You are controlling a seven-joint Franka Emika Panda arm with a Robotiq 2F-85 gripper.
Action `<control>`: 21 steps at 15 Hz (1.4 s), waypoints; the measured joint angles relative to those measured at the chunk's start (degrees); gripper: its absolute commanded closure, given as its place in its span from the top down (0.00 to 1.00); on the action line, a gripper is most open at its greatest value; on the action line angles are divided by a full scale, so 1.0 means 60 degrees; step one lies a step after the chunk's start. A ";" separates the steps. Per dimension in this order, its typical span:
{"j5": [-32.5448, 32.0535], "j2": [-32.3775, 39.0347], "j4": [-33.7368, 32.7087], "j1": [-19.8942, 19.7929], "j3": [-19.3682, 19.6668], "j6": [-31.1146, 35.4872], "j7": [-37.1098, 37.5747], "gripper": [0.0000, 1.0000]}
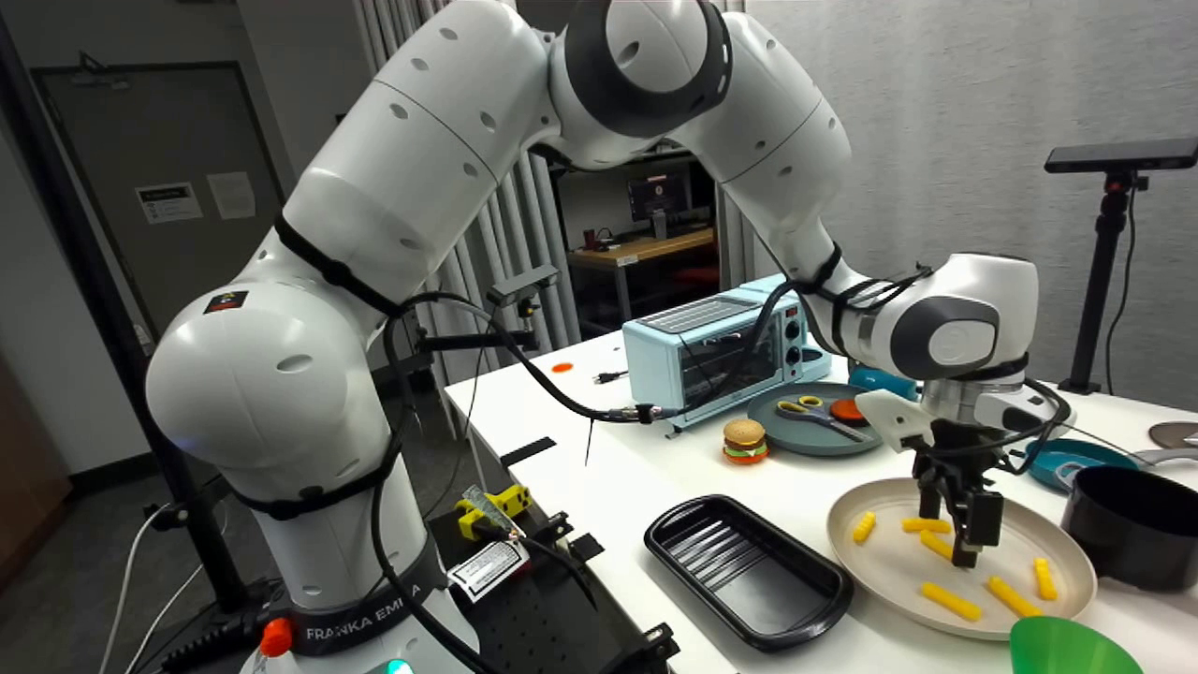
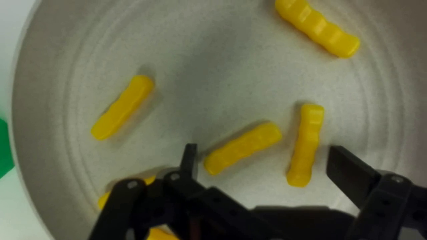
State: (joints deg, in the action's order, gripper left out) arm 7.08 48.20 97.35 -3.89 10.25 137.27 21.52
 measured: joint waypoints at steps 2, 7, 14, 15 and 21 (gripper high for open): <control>0.0036 0.0000 0.0010 -0.0005 -0.0014 0.0006 0.0000 1.00; 0.0110 -0.0002 0.0082 -0.0007 -0.0053 0.0060 0.0001 0.65; 0.0135 -0.0238 0.0416 -0.0060 -0.0028 0.0223 0.0001 0.12; 0.0135 -0.0267 0.0467 -0.0059 -0.0029 0.0282 0.0000 0.05; 0.0134 -0.0407 0.0755 -0.0036 -0.0053 0.0739 0.0000 0.02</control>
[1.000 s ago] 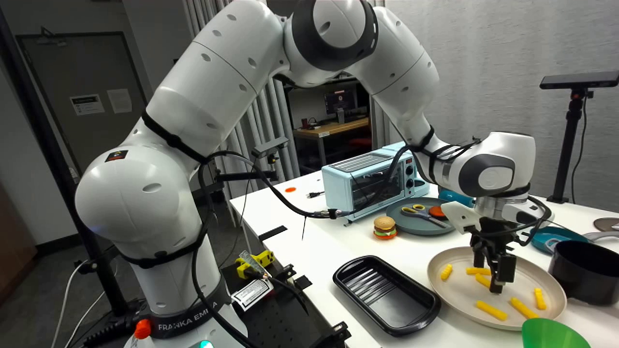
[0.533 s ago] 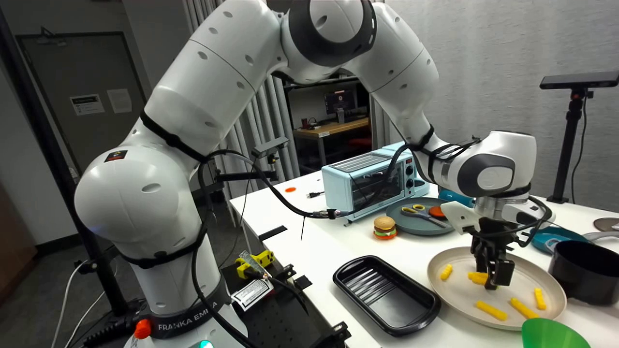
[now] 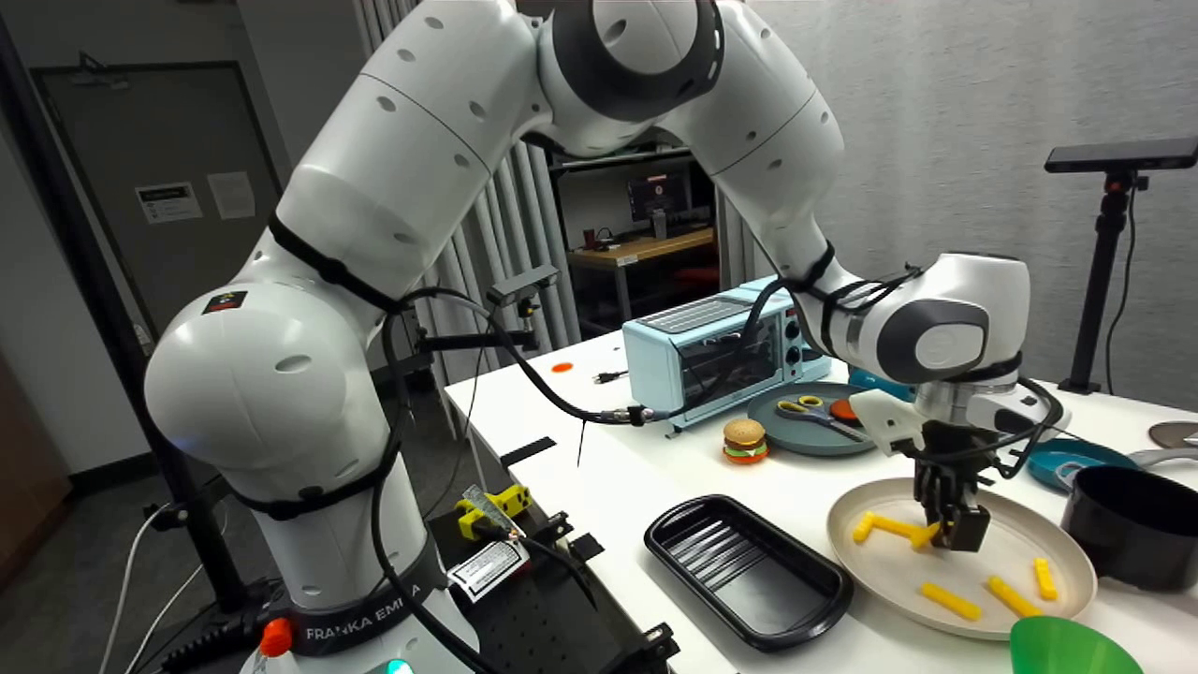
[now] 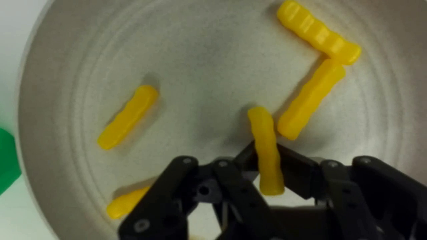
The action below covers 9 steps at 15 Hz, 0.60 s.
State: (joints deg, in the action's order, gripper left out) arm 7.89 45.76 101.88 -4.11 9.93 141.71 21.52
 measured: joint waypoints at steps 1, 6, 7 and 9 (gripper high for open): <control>0.0000 -0.0021 0.0050 0.0006 -0.0004 0.0084 -0.0001 0.02; 0.0000 -0.0090 0.0136 0.0007 -0.0009 0.0178 -0.0003 0.03; 0.0000 -0.0101 0.0152 0.0007 -0.0009 0.0178 -0.0004 0.34; -0.0004 -0.0127 0.0222 0.0008 -0.0008 0.0178 -0.0004 0.41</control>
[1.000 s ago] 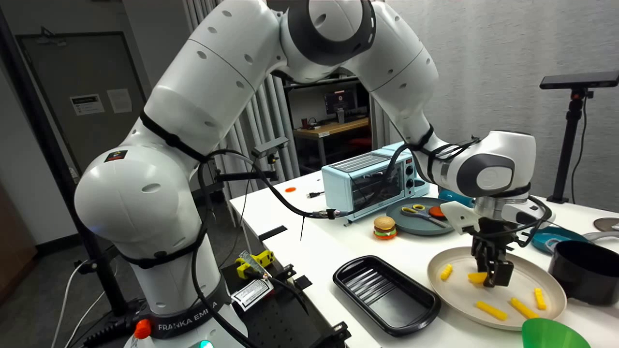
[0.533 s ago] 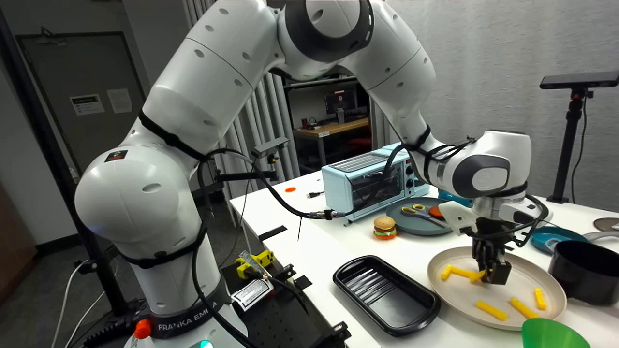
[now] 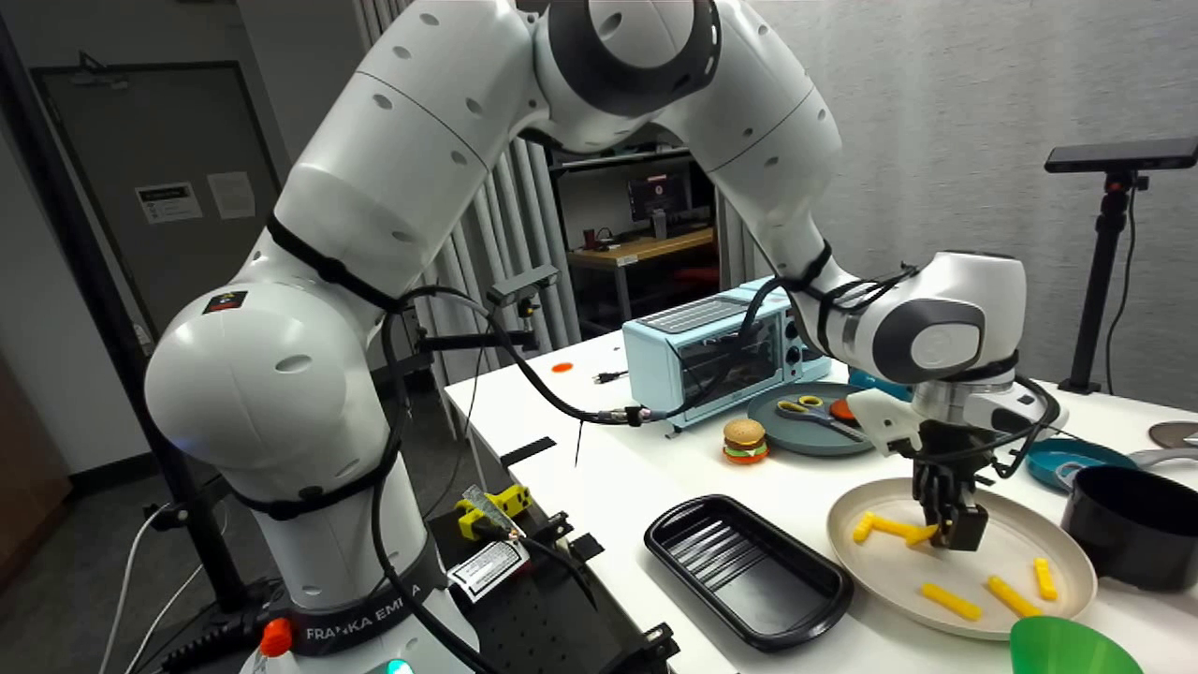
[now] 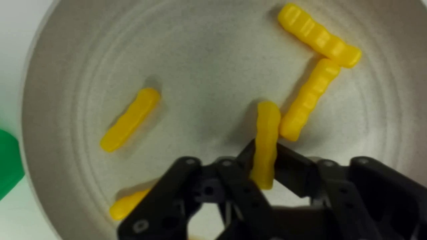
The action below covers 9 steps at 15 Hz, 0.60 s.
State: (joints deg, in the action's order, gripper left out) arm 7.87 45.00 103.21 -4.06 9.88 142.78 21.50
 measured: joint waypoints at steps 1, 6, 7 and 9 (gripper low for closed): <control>0.0000 -0.0022 0.0028 0.0000 0.0000 0.0001 -0.0001 0.49; 0.0000 -0.0124 0.0196 0.0000 -0.0016 0.0000 -0.0041 0.37; 0.0000 -0.0130 0.0229 0.0000 -0.0021 0.0000 -0.0064 0.42; -0.0001 -0.0133 0.0256 0.0000 -0.0022 0.0000 -0.0108 0.35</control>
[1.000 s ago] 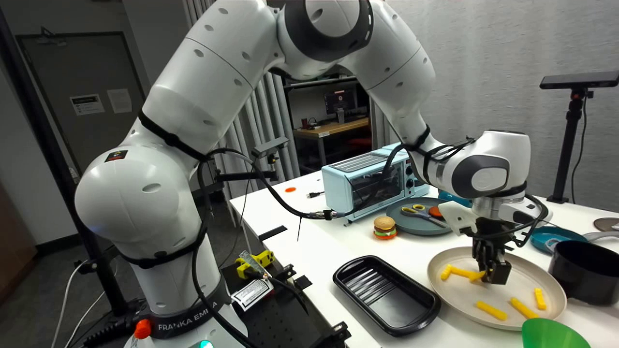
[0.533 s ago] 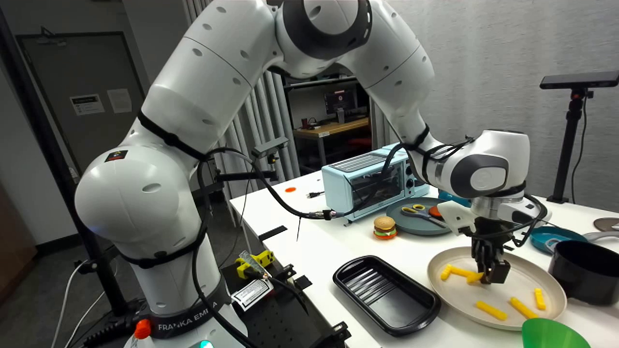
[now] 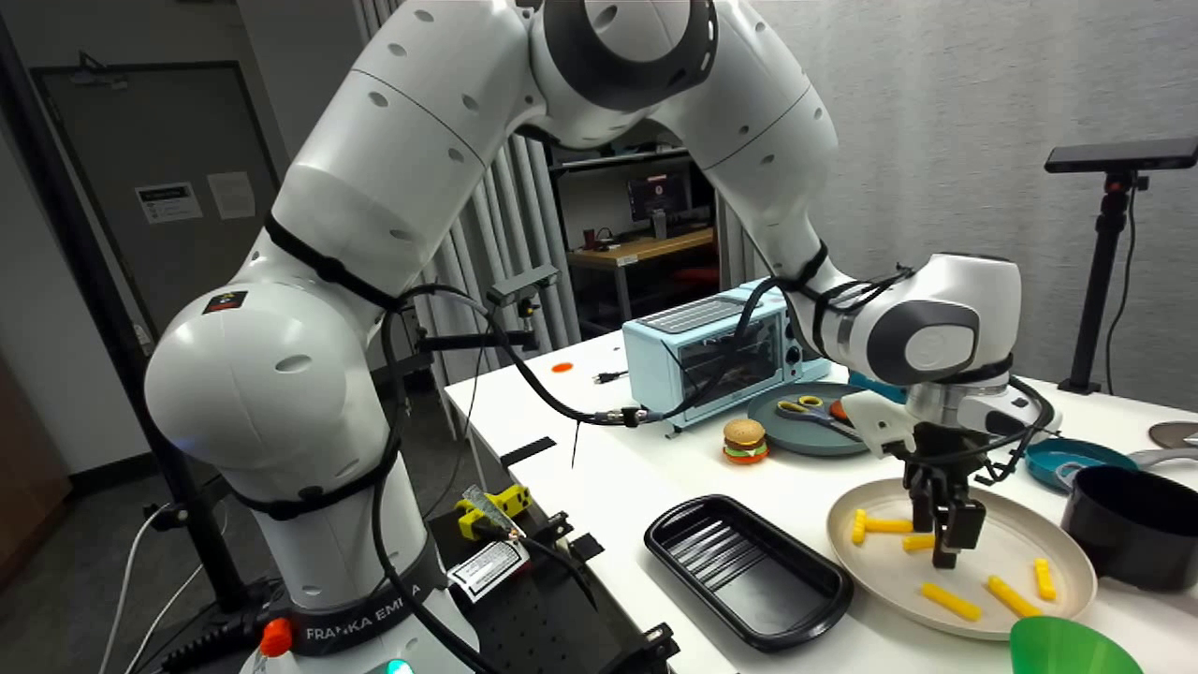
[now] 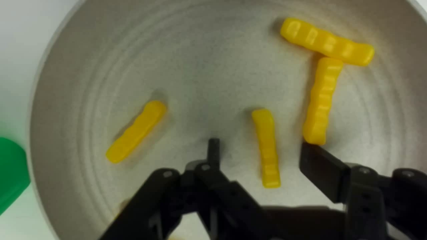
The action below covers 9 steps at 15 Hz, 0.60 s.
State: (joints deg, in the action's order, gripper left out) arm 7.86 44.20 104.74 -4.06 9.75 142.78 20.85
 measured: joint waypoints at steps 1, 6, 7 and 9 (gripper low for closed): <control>-0.0009 -0.0012 0.0006 -0.0001 0.0006 -0.0003 -0.0029 0.28; -0.0021 -0.0132 0.0114 -0.0018 0.0026 -0.0007 -0.0111 0.03; -0.0021 -0.0174 0.0122 -0.0017 0.0016 -0.0016 -0.0111 0.02; -0.0027 -0.0203 0.0146 -0.0016 0.0006 -0.0016 -0.0112 0.03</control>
State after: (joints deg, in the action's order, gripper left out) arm 7.70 42.98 105.62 -4.16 9.78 142.68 20.18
